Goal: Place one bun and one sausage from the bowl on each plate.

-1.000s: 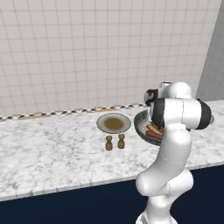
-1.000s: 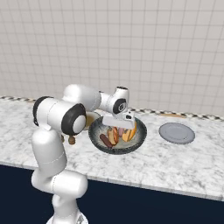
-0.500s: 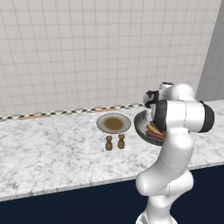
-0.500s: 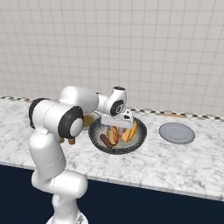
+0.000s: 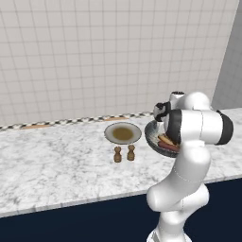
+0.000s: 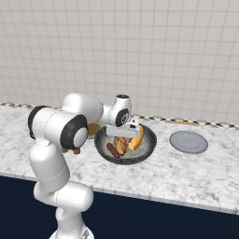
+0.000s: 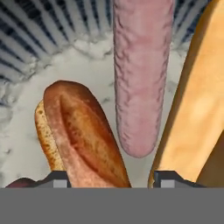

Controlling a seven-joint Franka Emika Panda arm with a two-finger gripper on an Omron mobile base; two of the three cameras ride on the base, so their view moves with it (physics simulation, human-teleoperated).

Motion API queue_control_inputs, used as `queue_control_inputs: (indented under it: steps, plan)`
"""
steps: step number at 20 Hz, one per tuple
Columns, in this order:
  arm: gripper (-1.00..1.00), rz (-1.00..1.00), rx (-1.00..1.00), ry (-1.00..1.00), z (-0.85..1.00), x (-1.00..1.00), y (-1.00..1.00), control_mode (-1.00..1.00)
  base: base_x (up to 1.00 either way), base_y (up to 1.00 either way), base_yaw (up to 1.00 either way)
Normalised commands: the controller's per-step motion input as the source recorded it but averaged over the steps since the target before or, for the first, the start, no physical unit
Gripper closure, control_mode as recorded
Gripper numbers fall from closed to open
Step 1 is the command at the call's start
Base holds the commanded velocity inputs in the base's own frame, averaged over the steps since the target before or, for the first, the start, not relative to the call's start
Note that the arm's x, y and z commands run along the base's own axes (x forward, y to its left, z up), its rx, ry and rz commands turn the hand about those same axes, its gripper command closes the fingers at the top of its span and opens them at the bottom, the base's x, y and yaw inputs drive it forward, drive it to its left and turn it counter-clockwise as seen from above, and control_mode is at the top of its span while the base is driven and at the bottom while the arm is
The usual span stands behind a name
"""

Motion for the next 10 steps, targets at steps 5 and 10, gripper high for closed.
queue_control_inputs:
  steps: [5, 10]
  plan:
    - [1.0, -0.01, 0.0, -0.04, 0.19, -0.08, 0.05, -1.0, 0.0, 0.0, 0.0]
    - [1.0, -0.11, 0.0, -0.25, 0.91, -0.22, 0.73, -1.0, 0.0, 0.0, 0.0]
